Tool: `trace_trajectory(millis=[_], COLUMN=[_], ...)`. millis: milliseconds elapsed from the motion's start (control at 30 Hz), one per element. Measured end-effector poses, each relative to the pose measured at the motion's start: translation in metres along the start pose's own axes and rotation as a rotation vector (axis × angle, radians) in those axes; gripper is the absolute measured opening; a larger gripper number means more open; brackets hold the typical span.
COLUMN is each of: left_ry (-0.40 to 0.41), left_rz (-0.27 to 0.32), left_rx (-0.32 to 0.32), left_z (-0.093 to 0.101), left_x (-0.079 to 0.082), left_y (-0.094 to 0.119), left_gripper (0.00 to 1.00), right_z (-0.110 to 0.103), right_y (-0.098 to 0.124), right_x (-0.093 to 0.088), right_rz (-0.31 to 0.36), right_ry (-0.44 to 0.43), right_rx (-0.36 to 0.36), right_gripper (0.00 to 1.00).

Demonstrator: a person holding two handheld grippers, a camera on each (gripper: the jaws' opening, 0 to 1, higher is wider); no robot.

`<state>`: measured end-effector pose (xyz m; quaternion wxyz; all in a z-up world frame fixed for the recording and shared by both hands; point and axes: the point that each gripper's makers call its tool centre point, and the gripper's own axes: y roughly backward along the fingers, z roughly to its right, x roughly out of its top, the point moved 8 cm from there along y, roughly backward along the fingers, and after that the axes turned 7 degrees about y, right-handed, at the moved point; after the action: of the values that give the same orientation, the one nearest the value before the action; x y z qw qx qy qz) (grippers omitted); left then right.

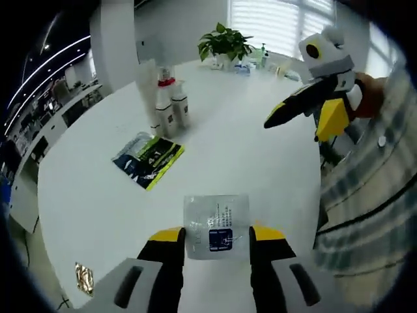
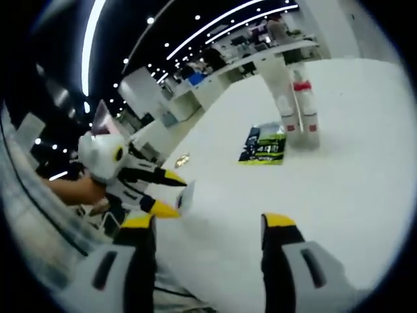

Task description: Arrange the skincare products in the storage area until every visible bottle or jar stands upright without overlapping.

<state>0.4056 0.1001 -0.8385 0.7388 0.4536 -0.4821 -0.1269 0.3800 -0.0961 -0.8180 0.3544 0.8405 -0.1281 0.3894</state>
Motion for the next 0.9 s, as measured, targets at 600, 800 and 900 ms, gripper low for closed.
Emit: trace_trajectory(millis=[600,800,900], left_ry=[-0.34,-0.373,-0.336], left_rz=[0.021,0.022,0.037], left_rx=[-0.181,-0.19,-0.207], left_z=[0.08,0.087,0.087], left_x=[0.068,0.07,0.069], left_y=[-0.001,-0.002,-0.001], left_gripper=[0.4,0.4,0.39], right_z=[-0.018,-0.015,-0.014], right_y=[0.0,0.003,0.006], right_x=[-0.003,-0.006,-0.006], right_rz=[0.003,-0.015,0.006], right_ry=[-0.138,-0.179,-0.25], right_rx=[0.164,0.161,0.19], right_gripper=[0.19,0.08,0.02])
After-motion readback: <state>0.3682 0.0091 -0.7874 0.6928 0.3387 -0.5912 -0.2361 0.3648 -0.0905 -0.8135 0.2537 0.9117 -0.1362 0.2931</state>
